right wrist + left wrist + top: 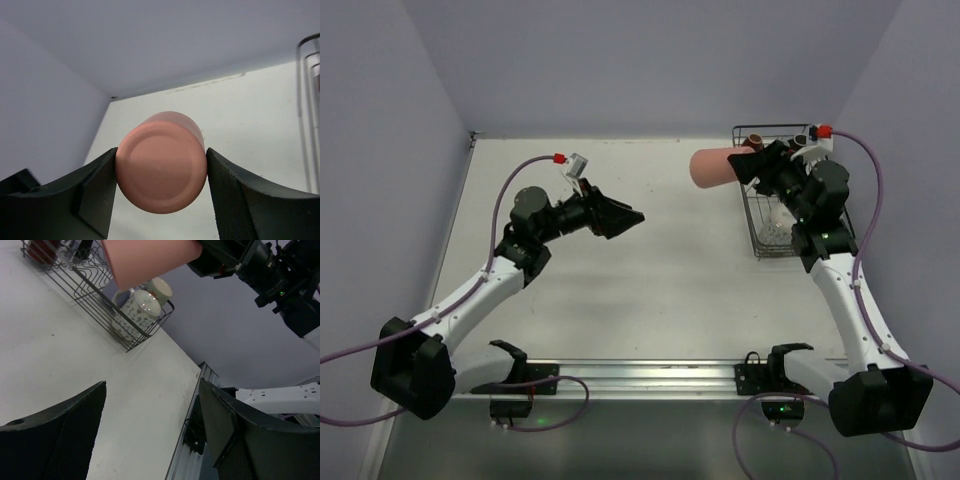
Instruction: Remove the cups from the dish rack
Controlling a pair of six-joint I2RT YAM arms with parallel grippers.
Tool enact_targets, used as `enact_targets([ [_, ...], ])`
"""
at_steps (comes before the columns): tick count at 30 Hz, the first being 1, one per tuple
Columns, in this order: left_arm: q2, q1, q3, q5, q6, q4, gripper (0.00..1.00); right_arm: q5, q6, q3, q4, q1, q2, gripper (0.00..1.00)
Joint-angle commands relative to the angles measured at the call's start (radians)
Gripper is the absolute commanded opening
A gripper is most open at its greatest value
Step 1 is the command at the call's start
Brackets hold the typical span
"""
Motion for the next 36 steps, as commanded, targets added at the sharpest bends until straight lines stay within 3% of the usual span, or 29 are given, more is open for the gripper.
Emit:
enact_targets([
  [1, 0.04, -0.038, 0.018, 0.028, -0.078, 0.186, 0.78, -0.284, 0.248, -0.096, 0.292, 0.009, -0.024, 0.34],
  [10, 0.125, -0.05, 0.014, -0.026, -0.085, 0.294, 0.76, -0.411, 0.423, -0.161, 0.519, 0.14, 0.04, 0.35],
  [18, 0.151, -0.053, -0.002, -0.037, -0.09, 0.383, 0.75, -0.434, 0.48, -0.202, 0.606, 0.184, 0.137, 0.35],
  [21, 0.151, -0.055, -0.012, -0.038, -0.09, 0.401, 0.67, -0.448, 0.484, -0.205, 0.61, 0.192, 0.162, 0.35],
  [24, 0.157, -0.056, -0.017, -0.041, -0.101, 0.424, 0.48, -0.462, 0.509, -0.217, 0.644, 0.201, 0.198, 0.35],
  [25, 0.16, -0.058, -0.017, -0.041, -0.104, 0.427, 0.35, -0.468, 0.518, -0.222, 0.67, 0.204, 0.211, 0.35],
  [30, 0.163, -0.058, -0.02, -0.066, -0.115, 0.467, 0.05, -0.52, 0.585, -0.222, 0.753, 0.224, 0.292, 0.36],
  [31, 0.156, -0.058, -0.032, -0.078, -0.105, 0.476, 0.0, -0.531, 0.588, -0.219, 0.751, 0.226, 0.315, 0.38],
  [33, 0.122, -0.058, -0.032, -0.139, -0.078, 0.426, 0.0, -0.536, 0.585, -0.216, 0.727, 0.229, 0.327, 0.48],
  [34, 0.105, -0.058, -0.002, -0.209, -0.031, 0.363, 0.0, -0.53, 0.558, -0.213, 0.703, 0.227, 0.323, 0.67],
  [36, 0.094, -0.058, 0.053, -0.298, 0.042, 0.213, 0.0, -0.491, 0.485, -0.185, 0.603, 0.227, 0.301, 0.85],
])
